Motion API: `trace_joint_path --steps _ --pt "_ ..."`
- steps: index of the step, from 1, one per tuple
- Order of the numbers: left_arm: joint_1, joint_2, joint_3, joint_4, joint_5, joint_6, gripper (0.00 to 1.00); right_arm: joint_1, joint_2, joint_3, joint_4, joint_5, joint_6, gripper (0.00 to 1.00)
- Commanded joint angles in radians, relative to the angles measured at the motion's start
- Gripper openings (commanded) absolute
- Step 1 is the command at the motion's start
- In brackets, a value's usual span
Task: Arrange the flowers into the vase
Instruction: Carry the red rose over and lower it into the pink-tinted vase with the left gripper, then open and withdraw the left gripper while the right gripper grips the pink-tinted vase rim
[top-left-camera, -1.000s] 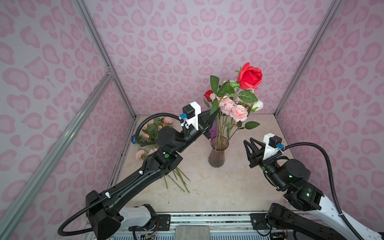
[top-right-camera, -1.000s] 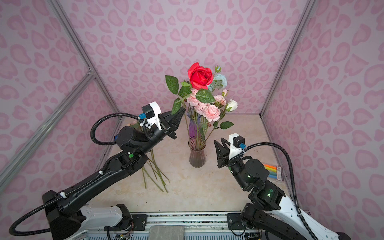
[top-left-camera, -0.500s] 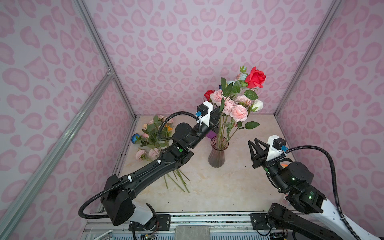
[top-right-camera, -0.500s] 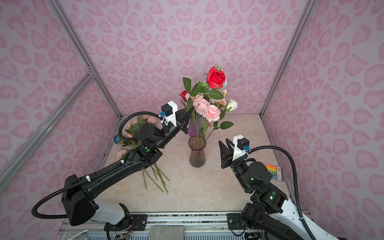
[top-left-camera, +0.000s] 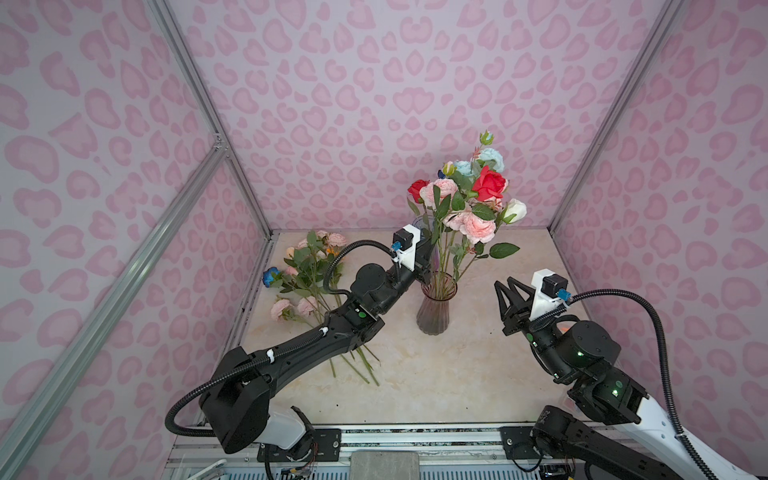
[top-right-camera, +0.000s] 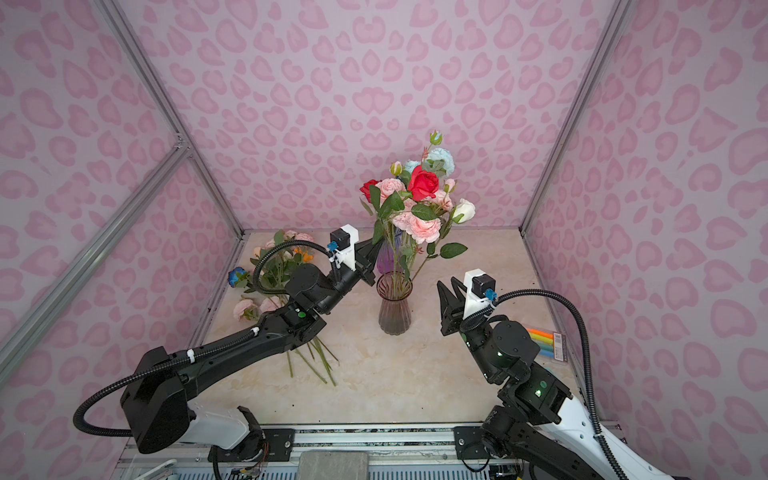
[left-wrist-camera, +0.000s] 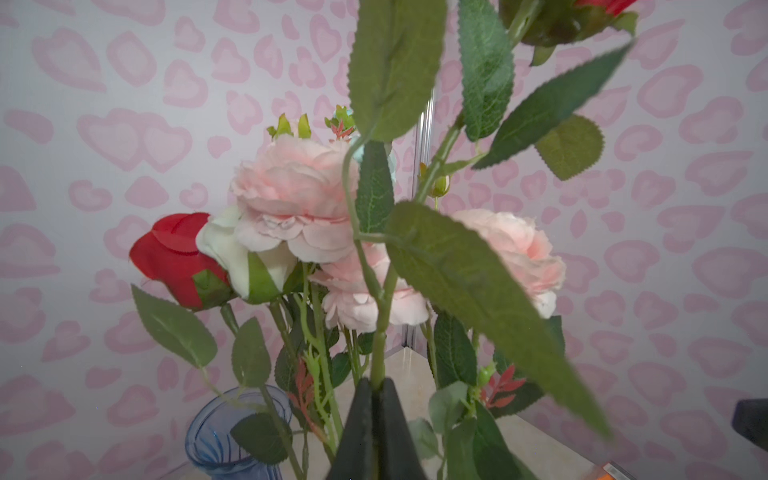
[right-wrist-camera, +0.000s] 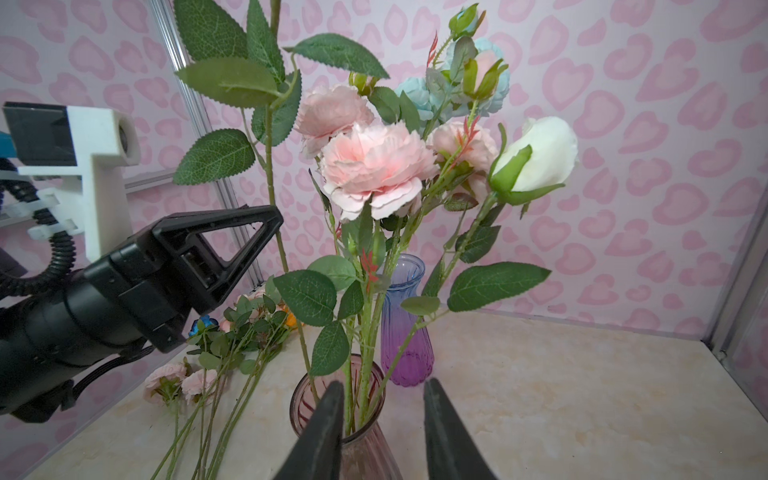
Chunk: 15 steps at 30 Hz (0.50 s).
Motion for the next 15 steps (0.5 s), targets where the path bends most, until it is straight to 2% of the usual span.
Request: trace_joint_path --steps 1,7,11,15 --pt "-0.001 -0.025 -0.038 0.052 -0.037 -0.033 0.08 -0.008 0.008 0.01 -0.017 -0.018 0.016 0.34" --pt "-0.001 -0.039 -0.087 0.007 -0.056 -0.056 0.14 -0.024 0.013 0.008 -0.035 -0.03 0.041 0.34" --pt "-0.001 -0.06 -0.105 -0.029 -0.059 -0.071 0.23 -0.025 0.009 0.007 -0.041 -0.029 0.047 0.35" --pt "-0.001 -0.098 -0.129 -0.065 -0.078 -0.082 0.28 -0.033 0.017 0.016 -0.048 -0.03 0.049 0.35"
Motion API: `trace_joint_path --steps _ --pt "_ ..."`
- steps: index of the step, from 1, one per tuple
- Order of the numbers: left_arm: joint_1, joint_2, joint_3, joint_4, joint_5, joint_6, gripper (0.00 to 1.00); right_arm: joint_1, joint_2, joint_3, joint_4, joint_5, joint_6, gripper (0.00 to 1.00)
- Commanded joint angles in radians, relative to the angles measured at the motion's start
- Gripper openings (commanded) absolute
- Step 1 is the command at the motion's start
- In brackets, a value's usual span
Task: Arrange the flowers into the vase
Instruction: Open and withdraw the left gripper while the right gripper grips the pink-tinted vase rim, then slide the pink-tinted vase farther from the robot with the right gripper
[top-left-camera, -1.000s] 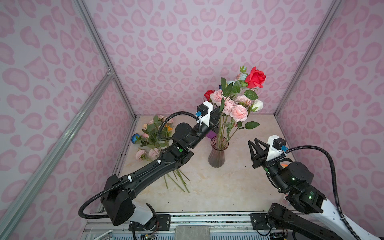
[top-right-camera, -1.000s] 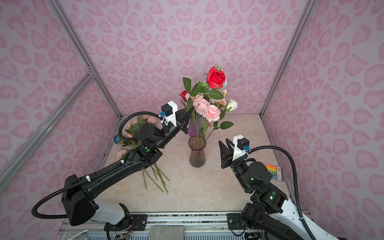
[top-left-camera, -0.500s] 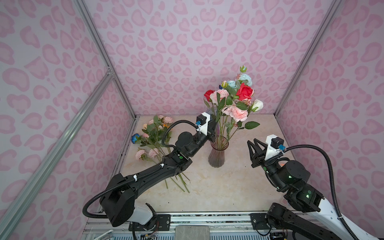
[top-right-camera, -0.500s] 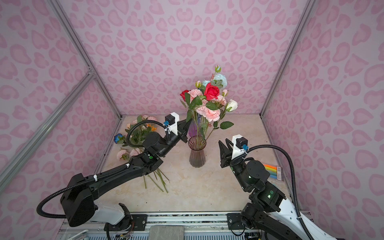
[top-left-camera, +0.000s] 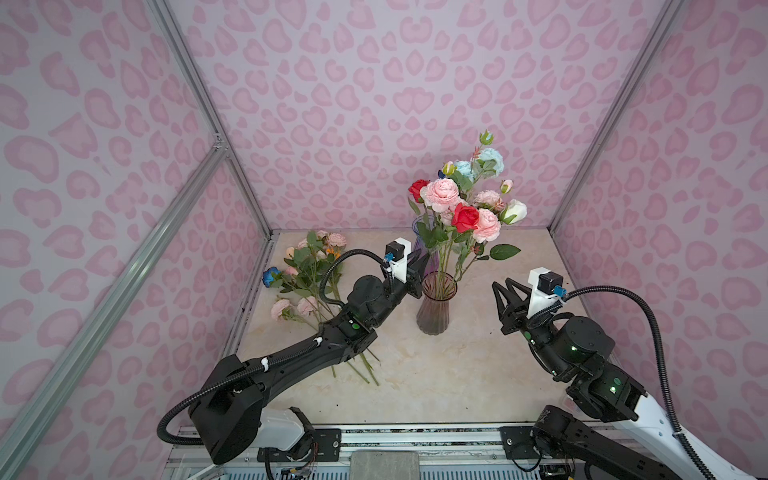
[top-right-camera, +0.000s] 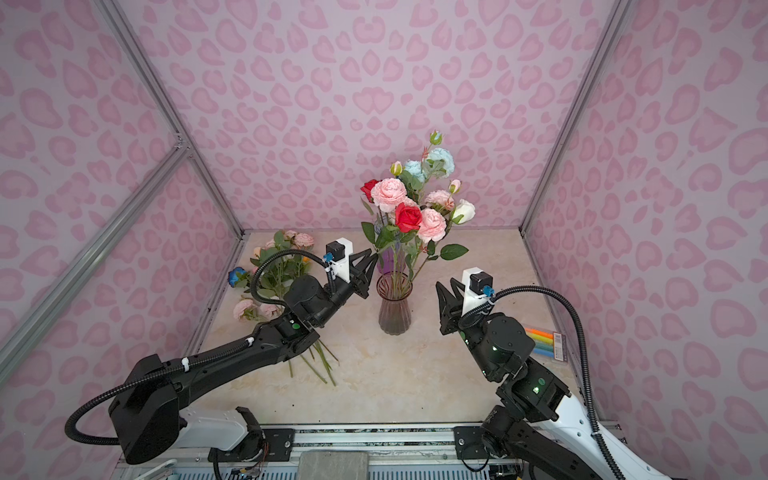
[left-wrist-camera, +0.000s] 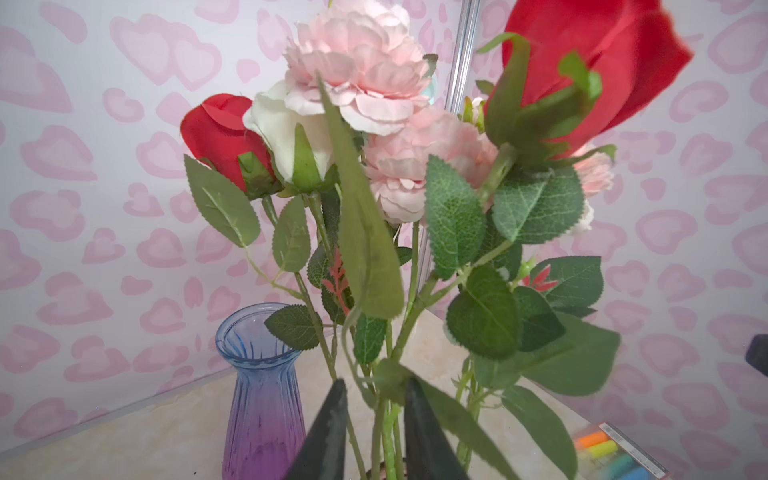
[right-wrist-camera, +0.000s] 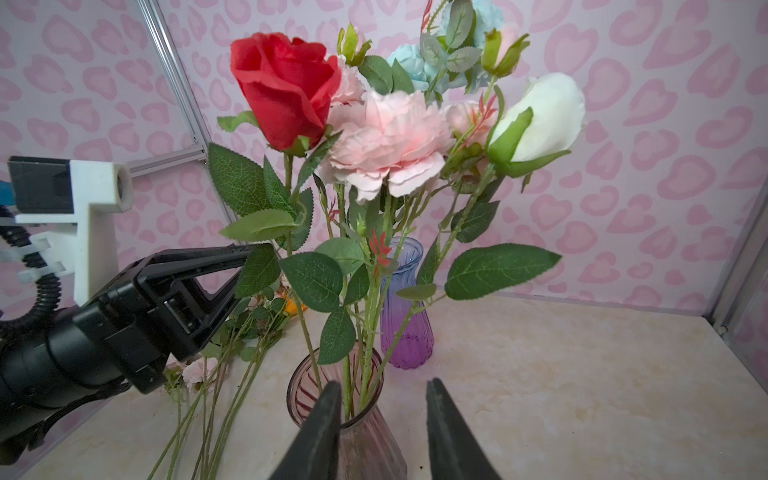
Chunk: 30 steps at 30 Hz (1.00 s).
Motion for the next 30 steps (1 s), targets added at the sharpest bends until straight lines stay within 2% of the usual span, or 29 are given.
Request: trace_joint_path --steps 1,6,10,12,15,16,21,25,28,30 --pt "-0.001 -0.039 -0.018 -0.02 -0.02 -0.016 0.29 -0.004 0.008 0.014 -0.009 -0.01 0.009 0.35" --pt "-0.001 -0.152 -0.061 -0.087 -0.047 -0.027 0.3 -0.011 0.034 0.046 -0.055 0.009 0.048 0.38" --pt "-0.001 -0.3 -0.105 -0.175 -0.127 -0.054 0.34 -0.059 0.07 0.106 -0.21 0.07 0.193 0.4" --pt "-0.001 -0.377 -0.141 -0.226 -0.204 -0.088 0.35 -0.111 0.079 0.106 -0.265 0.017 0.274 0.41" --pt "-0.001 -0.483 -0.201 -0.333 -0.368 -0.176 0.35 -0.203 0.113 0.087 -0.3 -0.147 0.372 0.41" --pt "0.001 -0.517 -0.23 -0.366 -0.429 -0.212 0.42 -0.222 0.13 0.079 -0.298 -0.199 0.402 0.41" --pt "0.007 -0.649 -0.372 -0.528 -0.645 -0.415 0.54 -0.241 0.221 0.086 -0.259 -0.325 0.51 0.41" --pt "0.022 -0.698 -0.426 -0.69 -0.677 -0.542 0.56 -0.241 0.355 0.15 -0.265 -0.417 0.552 0.41" --pt "0.028 -0.738 -0.432 -0.773 -0.717 -0.569 0.57 -0.241 0.441 0.198 -0.289 -0.461 0.57 0.39" --pt "0.034 -0.774 -0.436 -0.815 -0.748 -0.574 0.63 -0.241 0.486 0.224 -0.307 -0.472 0.579 0.39"
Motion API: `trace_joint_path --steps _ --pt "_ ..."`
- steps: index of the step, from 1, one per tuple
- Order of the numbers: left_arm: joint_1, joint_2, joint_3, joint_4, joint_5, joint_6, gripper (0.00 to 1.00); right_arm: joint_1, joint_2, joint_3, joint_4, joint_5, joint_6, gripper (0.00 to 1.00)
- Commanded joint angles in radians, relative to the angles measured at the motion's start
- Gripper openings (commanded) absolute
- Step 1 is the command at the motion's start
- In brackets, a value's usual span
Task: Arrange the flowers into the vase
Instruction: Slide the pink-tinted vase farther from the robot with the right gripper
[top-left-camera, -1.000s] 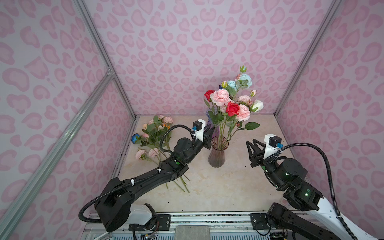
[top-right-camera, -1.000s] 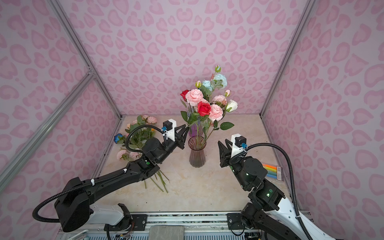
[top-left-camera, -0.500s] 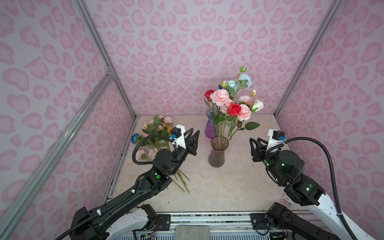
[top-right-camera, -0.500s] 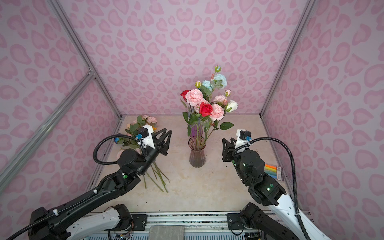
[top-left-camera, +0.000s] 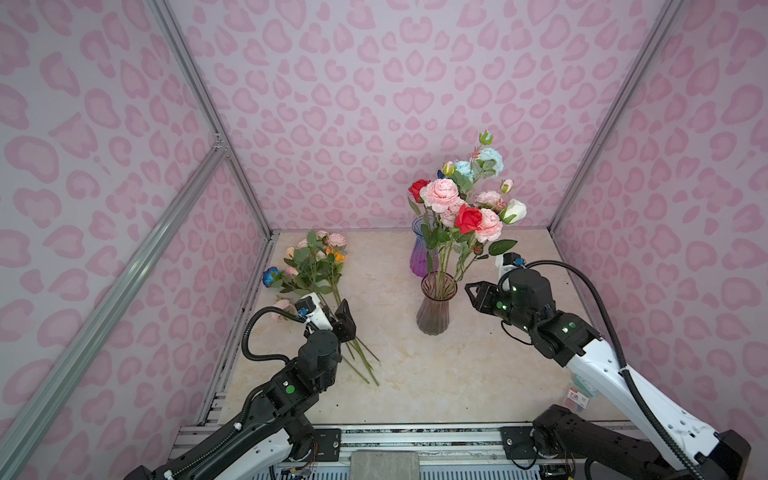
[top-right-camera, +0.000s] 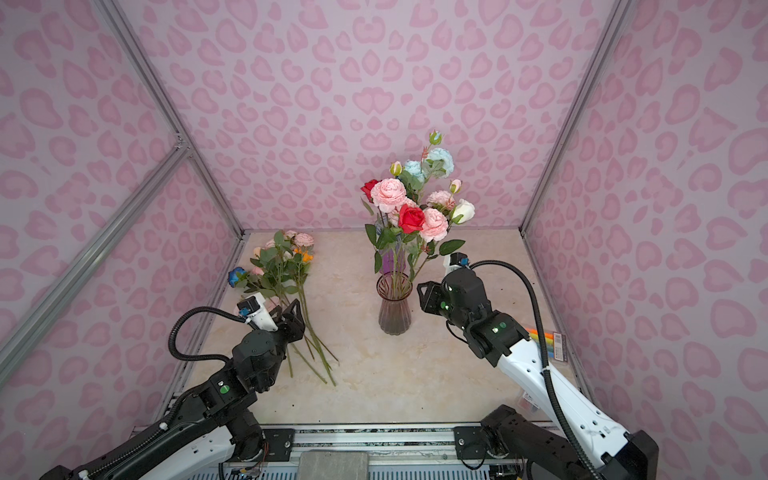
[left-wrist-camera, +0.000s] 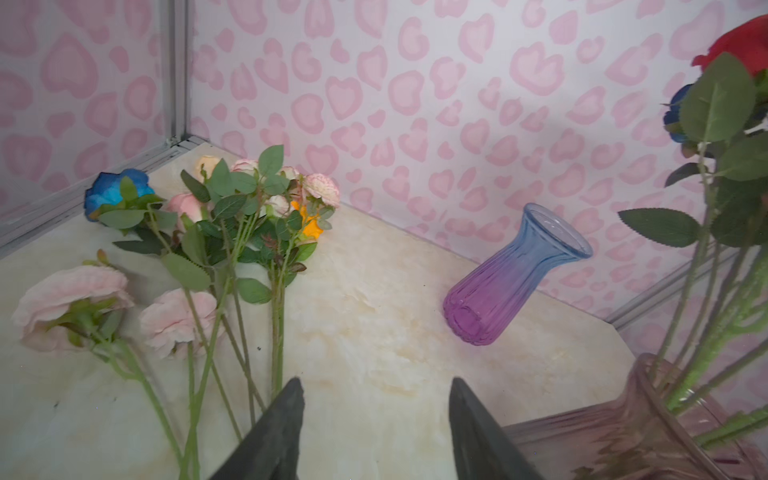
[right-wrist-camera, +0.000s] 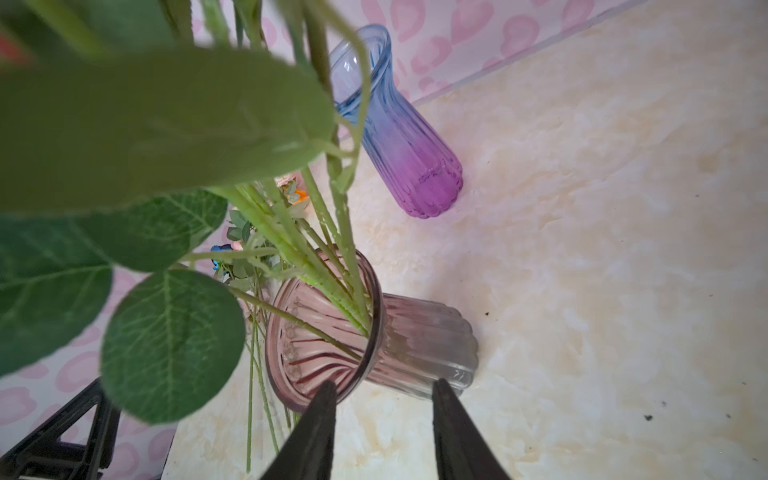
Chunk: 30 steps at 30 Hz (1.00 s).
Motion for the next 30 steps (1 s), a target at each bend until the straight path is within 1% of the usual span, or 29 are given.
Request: trace_joint_path --steps 1,3,9,13,18,30 --pt "0.01 -0.051 -0.01 -0.113 -0.095 -0.071 0.66 0.0 0.055 0.033 -0.038 -0.063 0.04 0.38" --pt "0.017 -0.086 -0.023 -0.137 -0.093 -0.081 0.67 0.0 0.081 0.05 -0.05 -0.061 0.049 0.38" --pt "0.025 -0.169 -0.07 -0.157 -0.073 -0.106 0.67 0.0 0.141 0.084 -0.087 -0.048 0.05 0.37" --pt "0.026 -0.199 -0.08 -0.166 -0.068 -0.105 0.67 0.0 0.167 0.095 -0.097 -0.049 0.047 0.33" --pt "0.026 -0.206 -0.08 -0.17 -0.063 -0.101 0.67 0.001 0.218 0.126 -0.102 -0.075 0.032 0.32" --pt "0.027 -0.217 -0.095 -0.184 -0.057 -0.099 0.67 0.001 0.287 0.152 -0.121 -0.037 0.006 0.3"
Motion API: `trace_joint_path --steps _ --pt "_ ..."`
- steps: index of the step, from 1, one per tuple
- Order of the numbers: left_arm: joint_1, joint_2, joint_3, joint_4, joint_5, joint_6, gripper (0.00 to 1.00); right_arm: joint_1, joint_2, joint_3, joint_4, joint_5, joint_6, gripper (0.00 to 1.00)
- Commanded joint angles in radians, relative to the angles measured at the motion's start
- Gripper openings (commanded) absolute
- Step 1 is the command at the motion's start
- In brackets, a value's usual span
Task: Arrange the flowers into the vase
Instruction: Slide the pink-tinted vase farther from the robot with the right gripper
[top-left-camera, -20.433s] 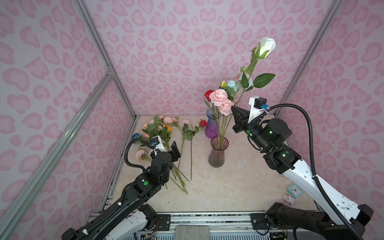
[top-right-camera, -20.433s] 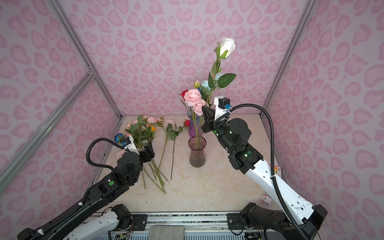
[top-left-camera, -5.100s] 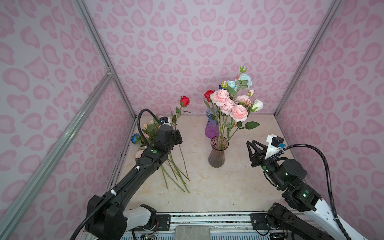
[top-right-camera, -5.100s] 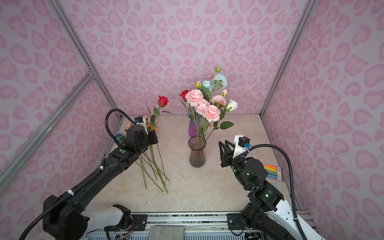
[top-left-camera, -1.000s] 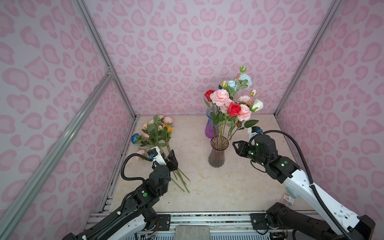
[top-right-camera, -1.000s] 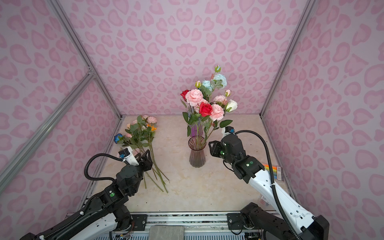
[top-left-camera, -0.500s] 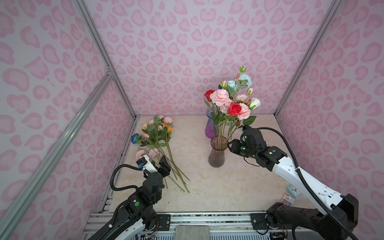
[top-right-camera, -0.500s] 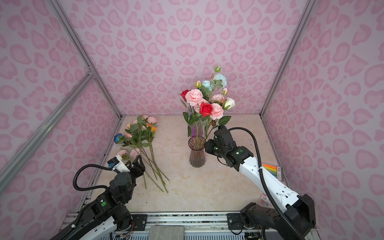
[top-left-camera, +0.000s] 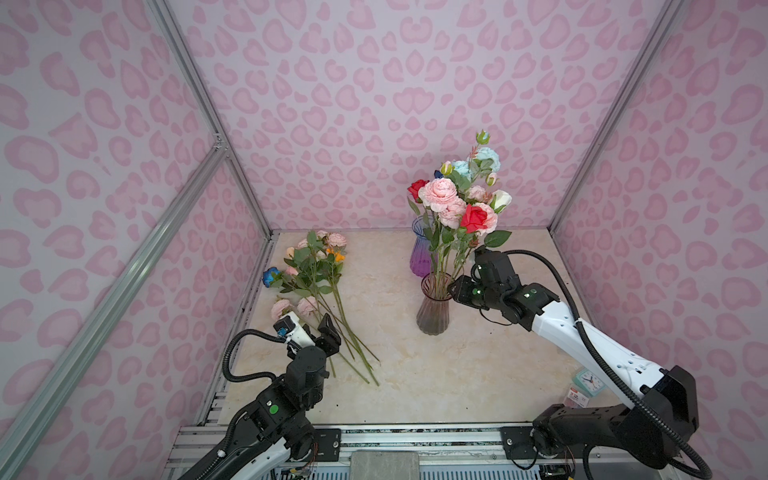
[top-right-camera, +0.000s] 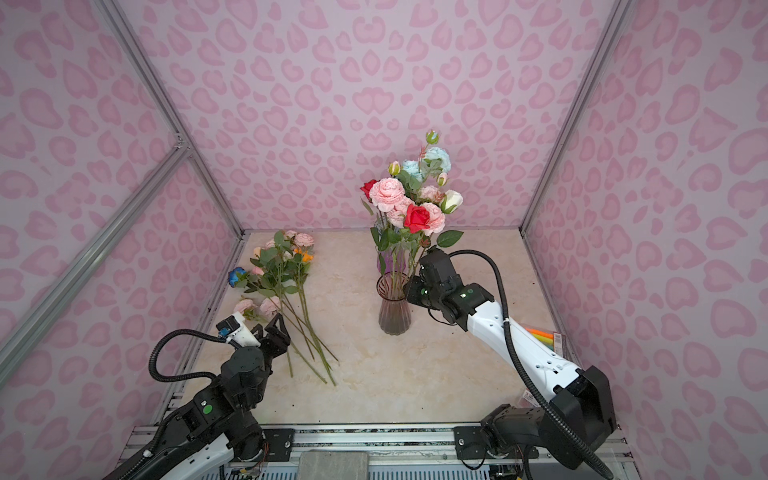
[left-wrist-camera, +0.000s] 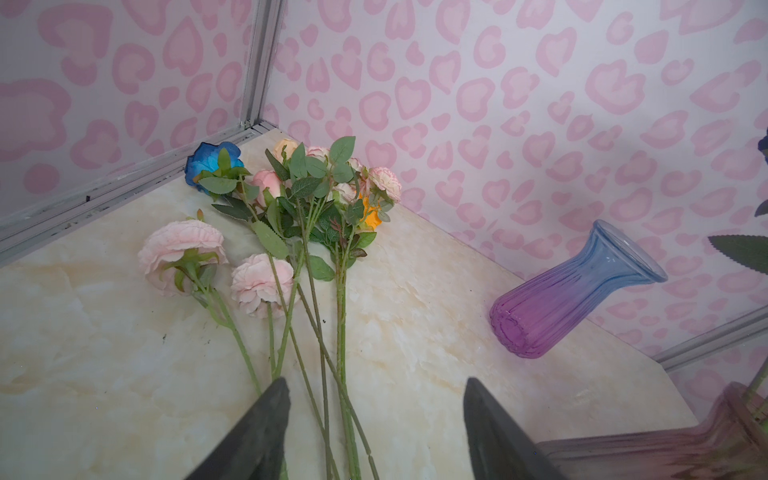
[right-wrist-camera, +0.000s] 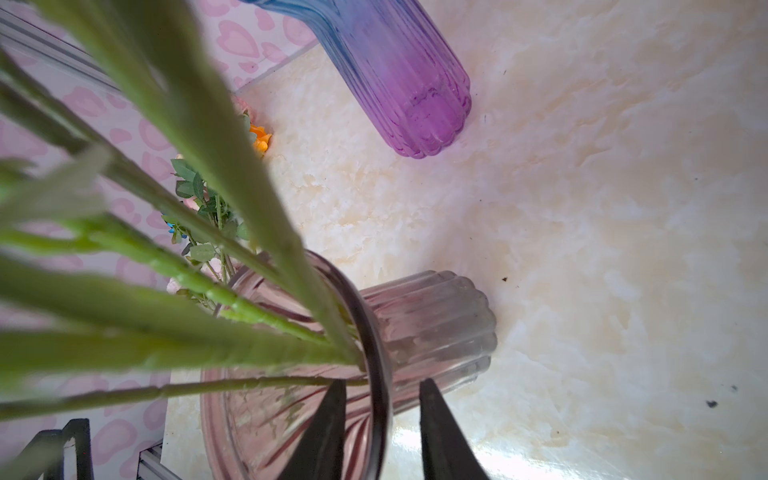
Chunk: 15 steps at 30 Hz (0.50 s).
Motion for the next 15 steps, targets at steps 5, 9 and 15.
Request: trace_joint_path --steps 5,9,15 --pt "0.0 -0.024 -0.008 -0.008 -0.003 0.002 0.67 0.0 0.024 0.006 -0.033 0.031 -0.024 0.21" --pt "0.001 -0.044 -0.013 -0.011 -0.002 0.0 0.67 -0.002 0.033 0.017 -0.045 0.039 -0.03 0.16" --pt "0.001 -0.065 -0.014 -0.012 -0.005 0.009 0.67 -0.002 0.045 0.051 -0.062 0.05 -0.051 0.07"
